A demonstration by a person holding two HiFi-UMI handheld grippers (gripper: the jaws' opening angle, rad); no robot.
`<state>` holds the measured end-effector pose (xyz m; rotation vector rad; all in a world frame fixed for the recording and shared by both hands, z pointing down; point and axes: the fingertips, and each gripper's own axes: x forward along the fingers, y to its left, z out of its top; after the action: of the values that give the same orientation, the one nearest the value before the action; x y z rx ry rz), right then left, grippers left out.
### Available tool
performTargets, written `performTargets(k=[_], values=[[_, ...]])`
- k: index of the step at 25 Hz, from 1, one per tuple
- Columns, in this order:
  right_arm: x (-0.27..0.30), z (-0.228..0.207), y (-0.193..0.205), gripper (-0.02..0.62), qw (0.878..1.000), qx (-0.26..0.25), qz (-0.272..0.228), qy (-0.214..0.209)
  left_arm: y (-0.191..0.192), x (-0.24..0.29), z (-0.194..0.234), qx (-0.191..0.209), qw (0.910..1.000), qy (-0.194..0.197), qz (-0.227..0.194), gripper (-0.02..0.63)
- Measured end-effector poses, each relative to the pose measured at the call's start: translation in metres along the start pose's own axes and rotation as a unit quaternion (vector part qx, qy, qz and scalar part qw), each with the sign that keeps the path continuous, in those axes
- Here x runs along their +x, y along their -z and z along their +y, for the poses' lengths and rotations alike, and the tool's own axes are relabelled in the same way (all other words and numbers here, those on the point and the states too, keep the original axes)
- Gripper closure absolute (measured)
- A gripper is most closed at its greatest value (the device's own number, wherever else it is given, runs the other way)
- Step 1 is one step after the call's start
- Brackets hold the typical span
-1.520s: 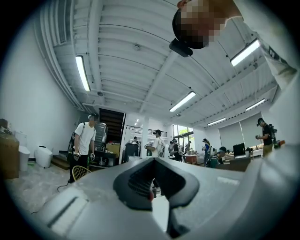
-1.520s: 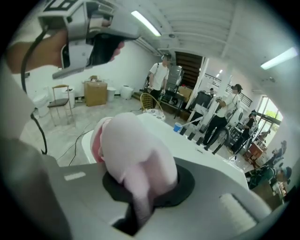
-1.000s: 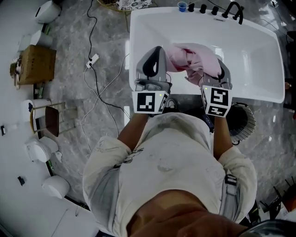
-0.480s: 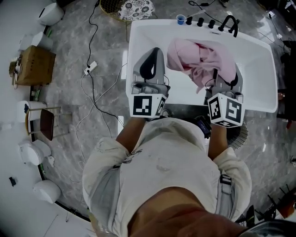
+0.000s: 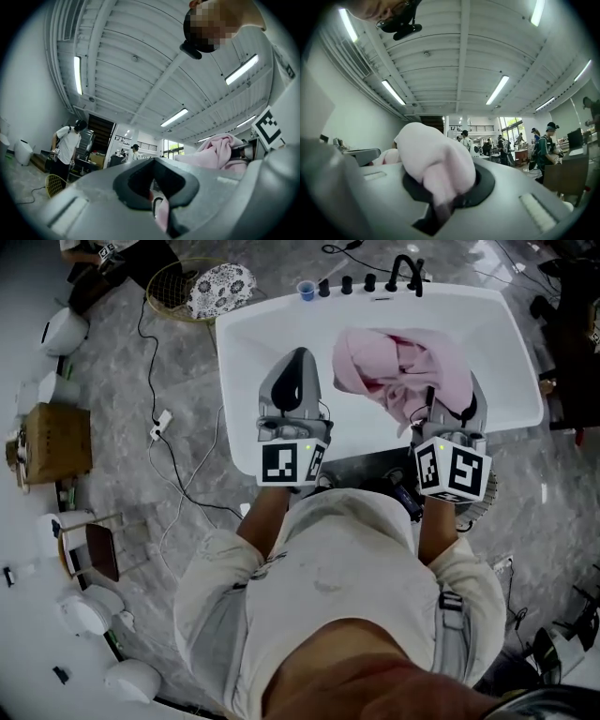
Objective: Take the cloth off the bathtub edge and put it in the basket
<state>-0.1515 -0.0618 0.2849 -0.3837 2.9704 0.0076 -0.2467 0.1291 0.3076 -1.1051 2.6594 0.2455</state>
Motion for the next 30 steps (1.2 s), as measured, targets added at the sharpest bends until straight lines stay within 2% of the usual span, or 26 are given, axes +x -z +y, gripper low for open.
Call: performTargets(k=[5, 11, 15, 20, 24, 30], values=[[-0.028, -0.054, -0.009, 0.549, 0.997, -0.020, -0.001, 0.073, 0.010, 0.030, -0.049, -0.024, 0.9978, 0.061, 0.002, 0.606], [-0.075, -0.128, -0.024, 0.549, 0.985, -0.036, 0.001, 0.169, 0.016, 0.064, -0.124, -0.054, 0.9885, 0.141, 0.007, 0.606], [-0.116, -0.177, -0.031, 0.549, 0.966, -0.048, 0.008, 0.253, 0.026, 0.088, -0.184, -0.079, 0.9738, 0.213, 0.016, 0.606], [-0.162, -0.234, -0.035, 0.549, 0.945, -0.054, 0.010, 0.321, 0.038, 0.105, -0.249, -0.099, 0.9597, 0.262, 0.020, 0.606], [-0.208, -0.261, -0.040, 0.549, 0.921, -0.061, 0.011, 0.384, 0.044, 0.109, -0.302, -0.116, 0.9402, 0.319, 0.027, 0.606], [-0.266, -0.290, -0.044, 0.549, 0.891, -0.072, 0.016, 0.449, 0.052, 0.103, -0.375, -0.138, 0.9123, 0.384, 0.038, 0.606]])
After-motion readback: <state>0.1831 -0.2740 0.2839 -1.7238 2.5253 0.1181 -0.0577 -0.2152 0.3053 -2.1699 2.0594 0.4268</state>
